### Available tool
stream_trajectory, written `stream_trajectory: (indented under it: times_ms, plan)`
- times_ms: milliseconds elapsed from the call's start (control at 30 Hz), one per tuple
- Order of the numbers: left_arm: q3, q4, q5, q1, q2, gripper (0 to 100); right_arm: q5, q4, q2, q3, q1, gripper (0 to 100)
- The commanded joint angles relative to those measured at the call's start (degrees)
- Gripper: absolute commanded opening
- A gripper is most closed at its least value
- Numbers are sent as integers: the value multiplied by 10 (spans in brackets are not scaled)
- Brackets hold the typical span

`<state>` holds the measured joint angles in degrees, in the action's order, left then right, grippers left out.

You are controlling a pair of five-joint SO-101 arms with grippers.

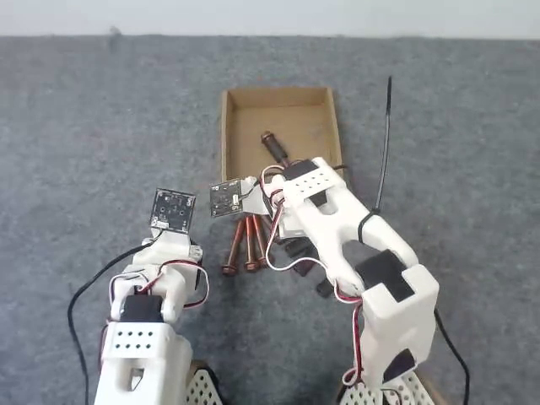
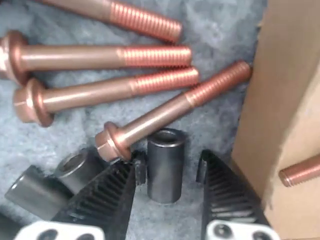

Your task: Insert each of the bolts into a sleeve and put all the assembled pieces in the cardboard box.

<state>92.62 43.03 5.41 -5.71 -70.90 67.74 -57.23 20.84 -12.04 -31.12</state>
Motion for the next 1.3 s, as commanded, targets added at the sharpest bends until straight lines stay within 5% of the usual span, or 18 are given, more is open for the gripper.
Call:
stream_trajectory:
  times_ms: [0,233,500,1000,1267]
  plan:
    - [-5,-14,4,2,-11,12,-45,1,7,31,0,23]
    - [-5,-14,4,2,-11,12,-67,-42,0,34,0,6]
    - [-5,-14,4,0,-11,12,-239,-98,-89,54,31,6]
    - [-5,-15,2,0,-11,12,-567,-171,-187,53,233,6]
    - [-5,-15,2,-3,-11,12,-676,-250,-186,53,288,6]
